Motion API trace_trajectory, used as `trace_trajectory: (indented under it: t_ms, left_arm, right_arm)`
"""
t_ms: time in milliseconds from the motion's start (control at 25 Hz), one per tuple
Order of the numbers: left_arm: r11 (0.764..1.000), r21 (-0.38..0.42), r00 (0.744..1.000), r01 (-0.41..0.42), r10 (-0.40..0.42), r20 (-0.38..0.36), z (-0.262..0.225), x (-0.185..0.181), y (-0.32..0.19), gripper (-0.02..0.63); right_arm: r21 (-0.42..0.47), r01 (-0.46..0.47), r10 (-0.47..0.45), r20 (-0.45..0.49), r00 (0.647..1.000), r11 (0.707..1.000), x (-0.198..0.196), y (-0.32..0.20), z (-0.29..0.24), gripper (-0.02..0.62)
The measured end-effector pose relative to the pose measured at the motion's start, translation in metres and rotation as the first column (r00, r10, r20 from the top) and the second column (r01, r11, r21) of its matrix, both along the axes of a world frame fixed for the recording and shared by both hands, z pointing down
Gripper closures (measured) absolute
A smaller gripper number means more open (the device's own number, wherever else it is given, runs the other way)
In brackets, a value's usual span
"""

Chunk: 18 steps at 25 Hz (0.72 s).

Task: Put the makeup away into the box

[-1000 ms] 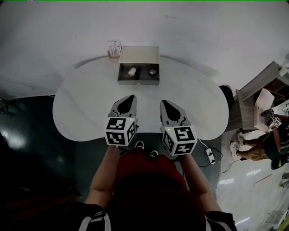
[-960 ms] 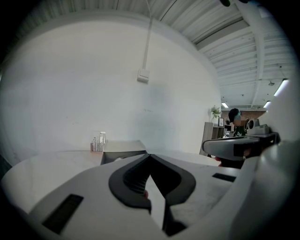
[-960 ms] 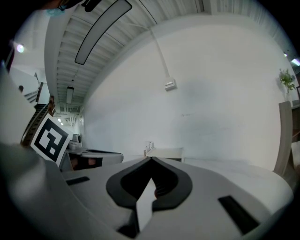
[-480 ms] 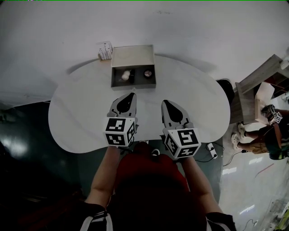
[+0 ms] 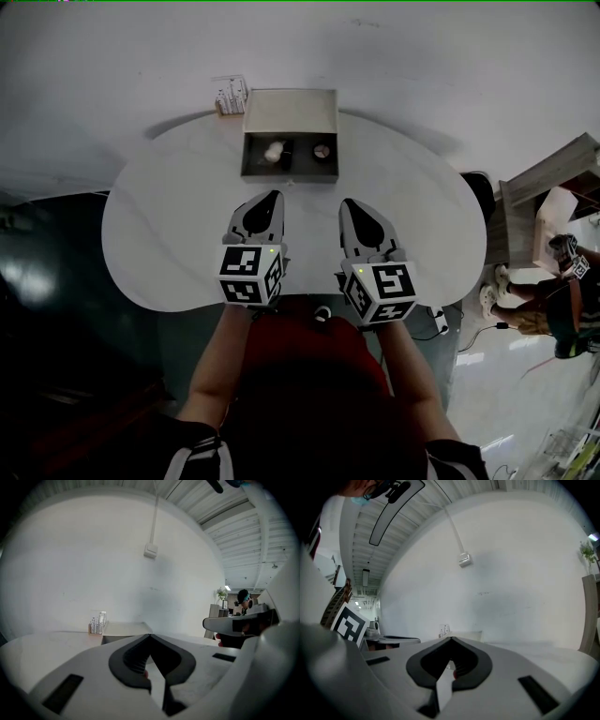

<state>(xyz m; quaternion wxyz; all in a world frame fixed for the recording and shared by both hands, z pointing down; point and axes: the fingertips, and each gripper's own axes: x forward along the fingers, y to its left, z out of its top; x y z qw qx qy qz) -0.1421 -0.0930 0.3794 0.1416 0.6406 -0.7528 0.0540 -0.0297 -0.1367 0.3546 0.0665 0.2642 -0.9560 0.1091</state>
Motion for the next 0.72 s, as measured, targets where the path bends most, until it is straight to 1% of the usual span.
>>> trace_trajectory:
  t_ms: [280, 480, 720]
  left_arm:
    - [1.000, 0.008, 1.000, 0.008, -0.008, -0.011, 0.000, -0.003, 0.001, 0.583]
    - [1.000, 0.006, 1.000, 0.024, -0.024, -0.007, 0.000, -0.006, -0.004, 0.583]
    - [1.000, 0.014, 1.000, 0.019, -0.019, 0.001, -0.002, -0.006, -0.013, 0.583]
  right_arm:
    - [0.009, 0.010, -0.010, -0.007, 1.000, 1.000, -0.007, -0.004, 0.000, 0.581]
    - [0.011, 0.013, -0.013, -0.005, 1.000, 1.000, -0.007, -0.011, 0.000, 0.581]
    - [0.008, 0.003, -0.003, 0.000, 1.000, 1.000, -0.007, -0.022, 0.001, 0.581]
